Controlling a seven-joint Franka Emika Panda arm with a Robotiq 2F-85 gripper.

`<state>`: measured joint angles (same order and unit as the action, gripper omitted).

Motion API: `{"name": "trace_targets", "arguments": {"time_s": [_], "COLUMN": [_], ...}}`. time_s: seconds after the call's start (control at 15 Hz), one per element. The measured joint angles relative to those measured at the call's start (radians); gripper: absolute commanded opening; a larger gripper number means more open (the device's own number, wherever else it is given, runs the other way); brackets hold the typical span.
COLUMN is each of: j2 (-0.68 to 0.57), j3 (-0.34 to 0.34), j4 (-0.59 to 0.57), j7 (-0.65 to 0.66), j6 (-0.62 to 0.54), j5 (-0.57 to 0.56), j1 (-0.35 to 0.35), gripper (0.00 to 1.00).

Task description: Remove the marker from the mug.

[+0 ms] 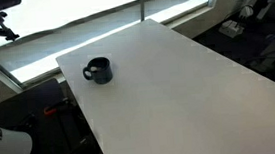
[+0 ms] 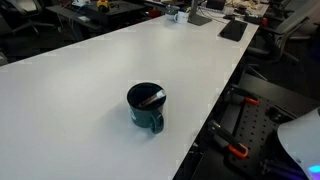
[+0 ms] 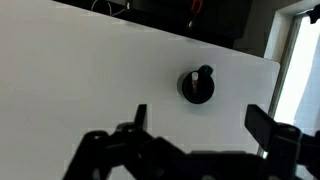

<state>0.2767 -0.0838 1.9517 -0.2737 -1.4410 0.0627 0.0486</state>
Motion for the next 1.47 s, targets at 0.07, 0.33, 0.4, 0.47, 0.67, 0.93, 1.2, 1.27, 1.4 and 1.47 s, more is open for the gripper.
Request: {"name": "trace_targets", "arguments": {"time_s": [0.07, 0.33, 0.4, 0.47, 0.67, 0.93, 1.2, 1.27, 1.4, 1.47], "j2": [0.000, 0.000, -0.003, -0.012, -0.076, -0.188, -0.265, -0.282, -0.316, -0.333], "j3": [0.000, 0.000, 0.000, 0.000, 0.001, 0.024, 0.076, 0.087, 0.105, 0.112], "j4": [0.000, 0.000, 0.000, 0.000, -0.001, -0.004, -0.018, -0.029, -0.054, -0.066], "j7": [0.000, 0.000, 0.000, 0.000, -0.023, -0.061, -0.115, -0.129, -0.148, -0.155], "j6": [0.000, -0.002, -0.005, -0.018, -0.097, -0.153, -0.100, -0.068, -0.004, 0.024], "j5": [0.000, -0.001, -0.002, -0.005, -0.020, -0.020, 0.012, 0.019, 0.024, 0.024], "j1": [0.000, -0.002, -0.003, -0.004, -0.004, -0.003, 0.004, 0.006, 0.009, 0.010], "gripper": [1.00, 1.00, 1.00, 1.00, 1.00, 1.00, 1.00, 1.00, 1.00, 1.00]}}
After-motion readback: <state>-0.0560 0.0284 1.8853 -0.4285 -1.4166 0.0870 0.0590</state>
